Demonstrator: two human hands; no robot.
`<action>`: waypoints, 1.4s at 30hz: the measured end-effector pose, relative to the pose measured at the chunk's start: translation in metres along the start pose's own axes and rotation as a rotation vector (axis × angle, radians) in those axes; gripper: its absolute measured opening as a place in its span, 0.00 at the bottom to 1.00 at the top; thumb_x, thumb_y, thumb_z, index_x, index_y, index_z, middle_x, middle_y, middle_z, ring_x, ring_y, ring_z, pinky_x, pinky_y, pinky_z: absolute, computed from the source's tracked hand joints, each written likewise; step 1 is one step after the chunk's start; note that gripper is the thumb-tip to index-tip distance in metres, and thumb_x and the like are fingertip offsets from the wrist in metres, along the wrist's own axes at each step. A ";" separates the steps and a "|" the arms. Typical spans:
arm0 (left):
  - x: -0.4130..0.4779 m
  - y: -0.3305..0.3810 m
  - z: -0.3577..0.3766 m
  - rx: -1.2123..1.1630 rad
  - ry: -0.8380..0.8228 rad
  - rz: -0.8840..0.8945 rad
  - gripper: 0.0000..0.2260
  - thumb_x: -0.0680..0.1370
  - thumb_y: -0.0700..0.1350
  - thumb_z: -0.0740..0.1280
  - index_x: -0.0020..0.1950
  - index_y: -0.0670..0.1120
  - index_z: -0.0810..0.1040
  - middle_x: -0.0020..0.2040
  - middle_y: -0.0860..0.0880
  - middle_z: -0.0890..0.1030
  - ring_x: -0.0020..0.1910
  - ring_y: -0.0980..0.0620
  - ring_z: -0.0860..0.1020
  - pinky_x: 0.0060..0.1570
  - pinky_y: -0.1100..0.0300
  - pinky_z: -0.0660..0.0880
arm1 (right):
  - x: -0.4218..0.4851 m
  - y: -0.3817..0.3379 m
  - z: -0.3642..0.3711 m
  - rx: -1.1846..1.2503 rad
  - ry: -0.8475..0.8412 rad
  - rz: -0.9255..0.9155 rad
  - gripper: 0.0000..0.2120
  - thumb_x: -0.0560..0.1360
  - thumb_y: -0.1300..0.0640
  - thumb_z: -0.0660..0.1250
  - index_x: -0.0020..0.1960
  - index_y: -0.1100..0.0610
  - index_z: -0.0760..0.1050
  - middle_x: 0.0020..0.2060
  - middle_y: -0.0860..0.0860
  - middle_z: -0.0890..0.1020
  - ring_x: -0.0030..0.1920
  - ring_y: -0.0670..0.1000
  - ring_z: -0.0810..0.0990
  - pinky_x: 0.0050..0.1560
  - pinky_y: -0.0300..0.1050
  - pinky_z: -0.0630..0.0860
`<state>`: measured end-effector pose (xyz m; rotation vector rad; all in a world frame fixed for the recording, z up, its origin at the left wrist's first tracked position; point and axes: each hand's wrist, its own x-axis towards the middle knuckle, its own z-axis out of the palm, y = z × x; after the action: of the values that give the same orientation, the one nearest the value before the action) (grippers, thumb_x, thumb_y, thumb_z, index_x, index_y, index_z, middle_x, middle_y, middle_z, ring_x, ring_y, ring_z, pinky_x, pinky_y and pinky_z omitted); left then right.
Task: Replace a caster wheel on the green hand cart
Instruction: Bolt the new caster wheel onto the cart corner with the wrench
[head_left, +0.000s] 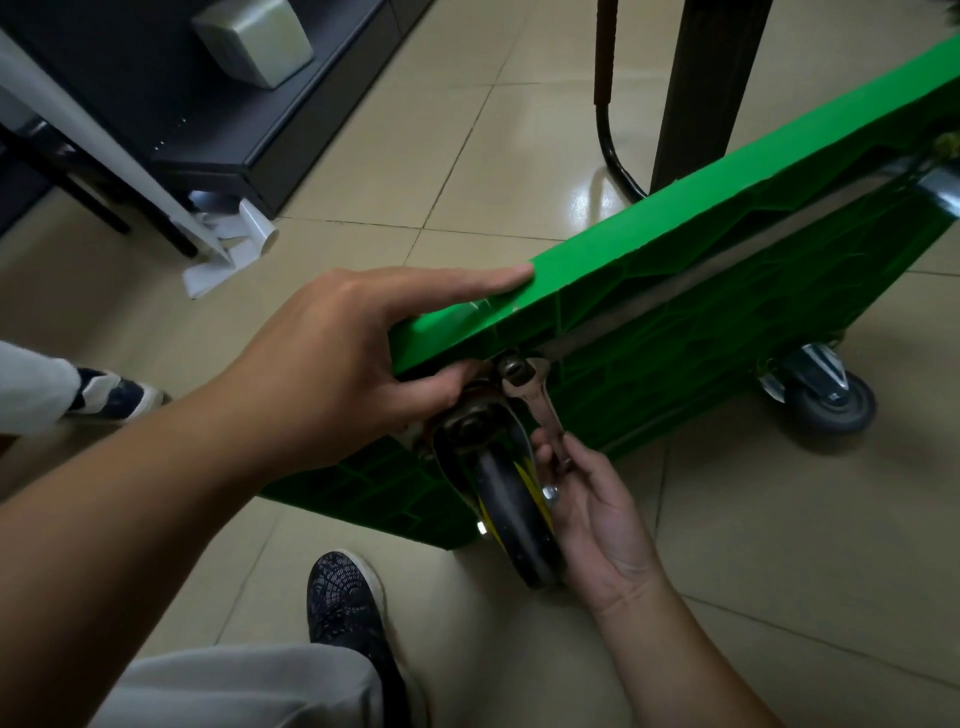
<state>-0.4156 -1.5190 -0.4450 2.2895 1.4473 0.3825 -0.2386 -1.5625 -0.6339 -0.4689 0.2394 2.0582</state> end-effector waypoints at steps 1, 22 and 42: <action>0.000 0.000 0.000 0.004 0.004 -0.006 0.27 0.74 0.57 0.68 0.73 0.71 0.70 0.61 0.54 0.84 0.48 0.43 0.84 0.45 0.44 0.83 | 0.001 0.001 -0.001 0.017 -0.002 -0.003 0.12 0.75 0.59 0.66 0.50 0.63 0.86 0.42 0.53 0.86 0.38 0.45 0.86 0.42 0.42 0.84; 0.000 -0.007 0.004 0.063 0.065 0.021 0.29 0.75 0.52 0.73 0.73 0.72 0.70 0.66 0.60 0.82 0.38 0.49 0.82 0.40 0.48 0.80 | -0.085 -0.098 0.139 -1.454 -0.095 -0.808 0.10 0.75 0.66 0.74 0.47 0.56 0.75 0.43 0.56 0.87 0.44 0.56 0.89 0.46 0.44 0.85; -0.001 -0.005 0.002 0.051 0.044 -0.026 0.29 0.73 0.56 0.70 0.73 0.72 0.69 0.54 0.52 0.86 0.30 0.54 0.78 0.34 0.47 0.80 | -0.036 -0.057 0.028 -0.370 0.024 -0.356 0.04 0.74 0.65 0.65 0.47 0.59 0.71 0.40 0.58 0.85 0.42 0.52 0.87 0.41 0.39 0.82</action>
<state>-0.4195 -1.5183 -0.4491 2.3128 1.5237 0.3950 -0.1794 -1.5519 -0.5922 -0.7074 -0.2049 1.7473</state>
